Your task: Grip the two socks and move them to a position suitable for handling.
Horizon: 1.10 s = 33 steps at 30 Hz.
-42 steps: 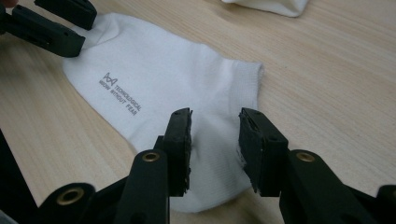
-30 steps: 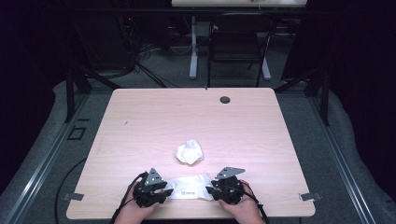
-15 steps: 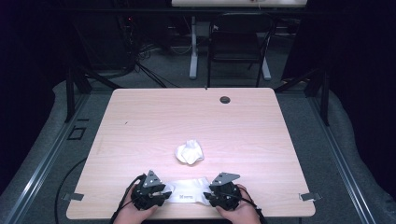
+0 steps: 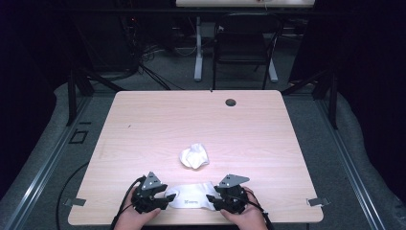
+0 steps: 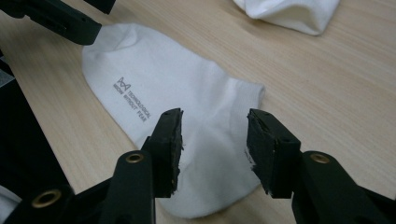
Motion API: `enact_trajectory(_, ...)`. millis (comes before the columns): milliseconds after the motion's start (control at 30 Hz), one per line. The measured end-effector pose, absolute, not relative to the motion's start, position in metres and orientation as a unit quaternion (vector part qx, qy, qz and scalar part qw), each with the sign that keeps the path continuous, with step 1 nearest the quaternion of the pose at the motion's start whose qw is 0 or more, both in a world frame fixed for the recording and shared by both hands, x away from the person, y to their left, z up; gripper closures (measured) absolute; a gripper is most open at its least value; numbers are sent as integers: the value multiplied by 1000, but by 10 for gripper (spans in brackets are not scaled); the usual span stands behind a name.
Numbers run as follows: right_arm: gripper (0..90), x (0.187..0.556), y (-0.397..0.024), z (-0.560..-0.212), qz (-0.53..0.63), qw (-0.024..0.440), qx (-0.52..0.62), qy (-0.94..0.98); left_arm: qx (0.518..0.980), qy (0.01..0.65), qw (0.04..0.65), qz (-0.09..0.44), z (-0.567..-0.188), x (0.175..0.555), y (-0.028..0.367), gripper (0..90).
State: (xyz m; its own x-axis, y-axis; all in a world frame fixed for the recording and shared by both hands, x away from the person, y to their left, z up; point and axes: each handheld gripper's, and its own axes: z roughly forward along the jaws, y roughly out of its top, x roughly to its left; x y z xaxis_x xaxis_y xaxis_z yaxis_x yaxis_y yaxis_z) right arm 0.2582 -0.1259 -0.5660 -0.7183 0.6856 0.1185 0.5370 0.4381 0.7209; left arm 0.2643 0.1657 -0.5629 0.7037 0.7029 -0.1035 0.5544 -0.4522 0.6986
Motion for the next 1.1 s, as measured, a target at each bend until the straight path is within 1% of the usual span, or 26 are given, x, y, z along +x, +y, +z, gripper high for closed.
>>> enact_trajectory(400, 547, 279, -122, -549, 391, 100, 371, 836, 834, 394, 374, 101, -562, 277, 176, 490)
enact_trajectory(533, 503, 289, -114, -549, 392, 113, 364, 837, 830, 399, 376, 103, -562, 281, 179, 493)
enact_trajectory(633, 472, 297, -109, -549, 397, 107, 371, 833, 826, 405, 379, 103, -562, 285, 181, 493)
enact_trajectory(833, 458, 313, -102, -547, 402, 110, 387, 823, 822, 411, 378, 108, -563, 291, 184, 483)
enact_trajectory(967, 518, 322, -99, -544, 400, 113, 397, 818, 820, 412, 381, 109, -564, 294, 183, 458)
enact_trajectory(1000, 518, 322, -99, -544, 400, 113, 397, 818, 819, 415, 383, 103, -564, 296, 183, 458)
enact_trajectory(1033, 554, 325, -97, -543, 395, 112, 400, 819, 819, 414, 385, 99, -563, 299, 183, 455)
enact_trajectory(1100, 572, 328, -96, -542, 393, 116, 401, 819, 816, 417, 389, 96, -563, 300, 182, 450)
